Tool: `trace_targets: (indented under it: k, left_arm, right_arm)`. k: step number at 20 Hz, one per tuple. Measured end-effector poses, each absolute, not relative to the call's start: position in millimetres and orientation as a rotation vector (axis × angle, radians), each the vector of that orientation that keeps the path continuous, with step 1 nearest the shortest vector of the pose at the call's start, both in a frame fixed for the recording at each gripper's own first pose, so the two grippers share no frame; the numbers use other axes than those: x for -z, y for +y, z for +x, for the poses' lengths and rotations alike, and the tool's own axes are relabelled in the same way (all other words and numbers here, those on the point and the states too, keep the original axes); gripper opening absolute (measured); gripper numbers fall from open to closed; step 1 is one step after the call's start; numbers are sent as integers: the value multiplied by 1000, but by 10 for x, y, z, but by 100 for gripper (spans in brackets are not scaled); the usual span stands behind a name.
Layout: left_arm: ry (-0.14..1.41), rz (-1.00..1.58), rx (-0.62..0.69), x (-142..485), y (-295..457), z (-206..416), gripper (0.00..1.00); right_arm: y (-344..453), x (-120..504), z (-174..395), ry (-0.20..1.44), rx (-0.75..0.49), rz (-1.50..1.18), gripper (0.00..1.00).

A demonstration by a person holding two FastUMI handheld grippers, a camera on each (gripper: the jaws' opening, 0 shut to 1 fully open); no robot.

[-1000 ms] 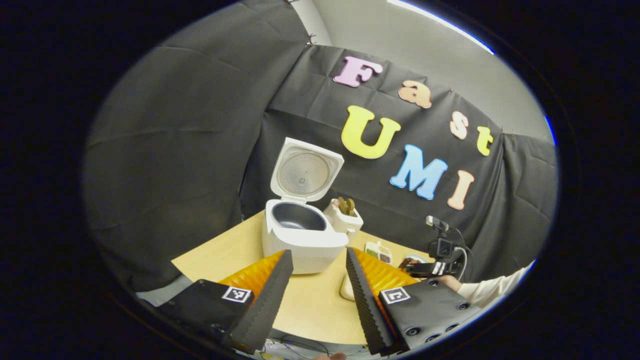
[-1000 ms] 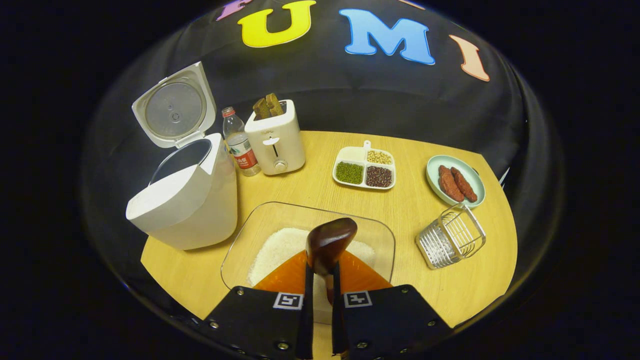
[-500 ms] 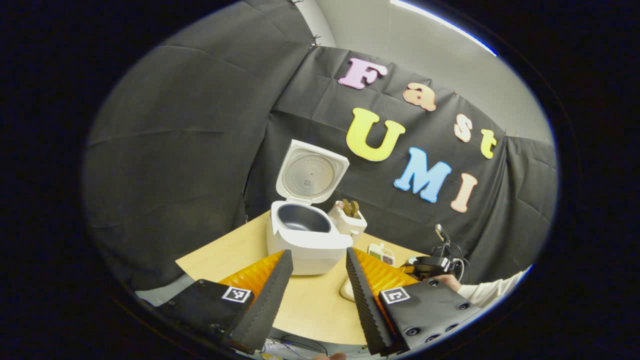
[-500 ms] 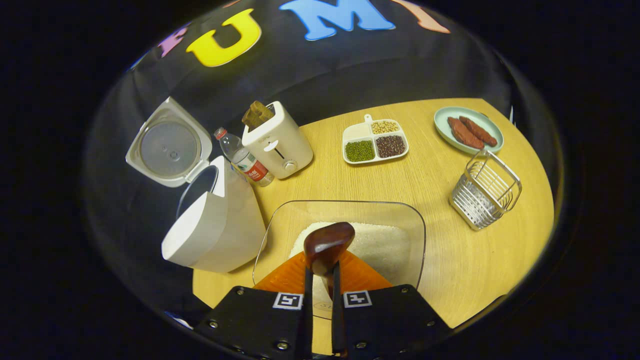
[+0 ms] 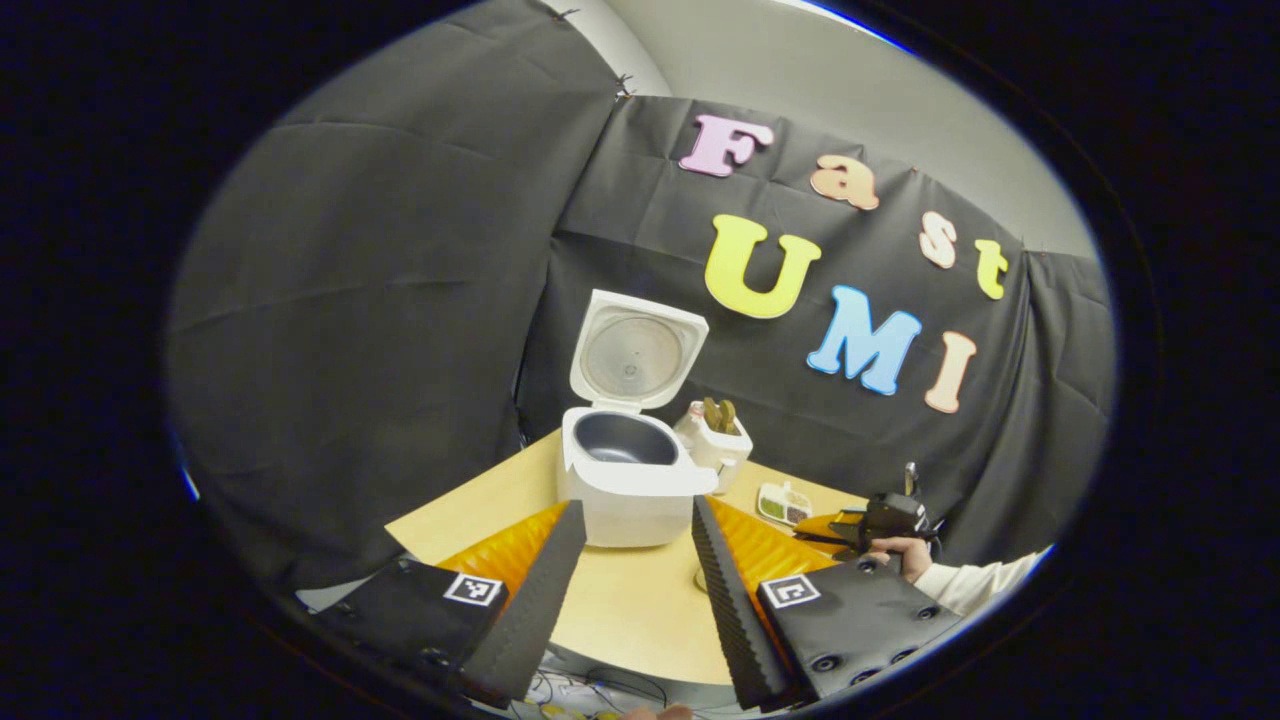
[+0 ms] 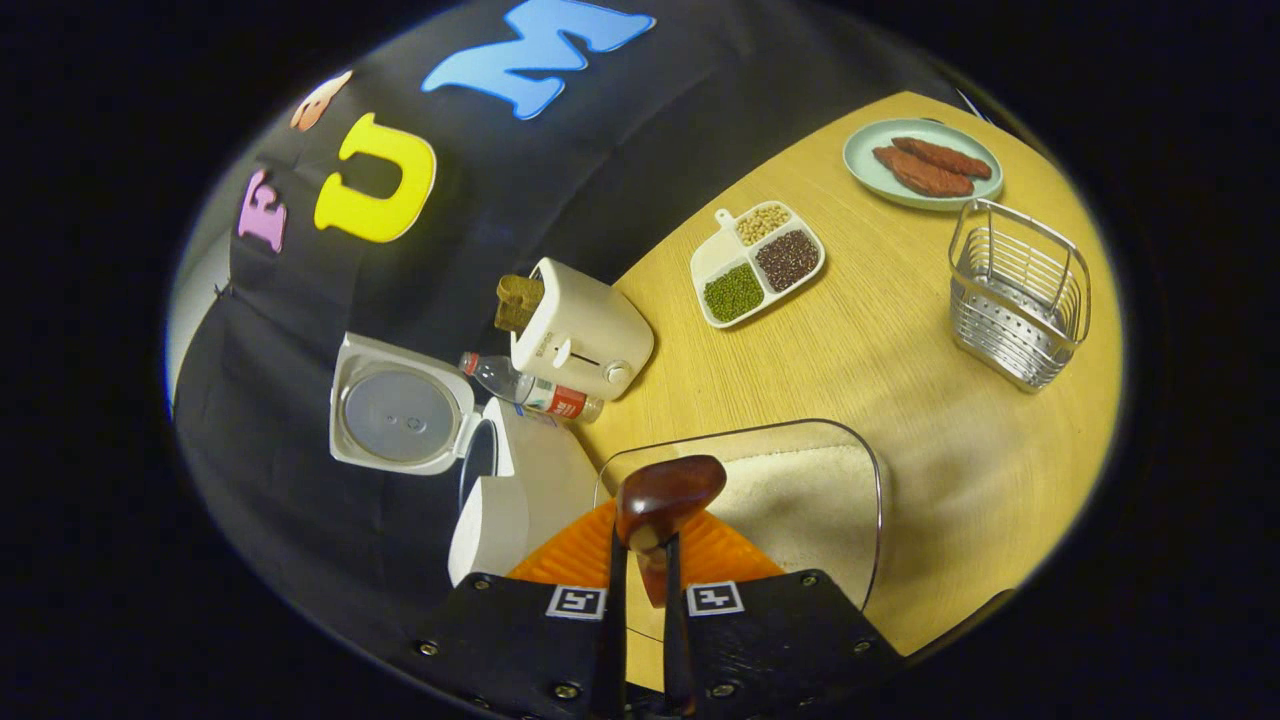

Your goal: Close the left gripper, press the button to open the rice cooker; take a wooden spoon from the chopstick holder with the right hand, scoop a spoonful of rice and pour it into the rice cooker, then put the wooden spoon back into the chopstick holder.

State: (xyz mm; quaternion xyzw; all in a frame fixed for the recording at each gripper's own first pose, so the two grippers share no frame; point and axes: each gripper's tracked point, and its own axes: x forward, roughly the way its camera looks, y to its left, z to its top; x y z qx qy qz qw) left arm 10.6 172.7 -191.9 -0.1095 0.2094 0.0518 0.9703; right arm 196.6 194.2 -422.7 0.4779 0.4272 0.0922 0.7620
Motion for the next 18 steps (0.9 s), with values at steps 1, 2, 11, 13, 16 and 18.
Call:
trace_targets:
  k: [1, 2, 11, 13, 16, 18]
  left_arm:
    - [426, -204, -111, 1907, 1709, 119, 79]
    - [424, -195, -119, 1895, 1732, 123, 85]
    - [404, -216, -136, 1845, 1733, 208, 79]
    - [405, -226, -140, 1870, 1773, 216, 79]
    - [404, -250, -150, 1907, 1875, 219, 79]
    - [401, -261, -154, 1921, 1960, 194, 73]
  right_arm:
    - [1903, 4216, 1974, 922, -205, 1059, 15]
    - [1882, 4189, 1970, 916, -217, 1068, 15]
    - [1628, 3598, 1992, 835, -270, 1152, 15]
    - [1665, 3425, 2025, 817, -290, 1159, 15]
    - [1922, 3050, 2148, 786, -337, 1212, 15]
    - [2178, 2800, 2294, 763, -377, 1235, 15]
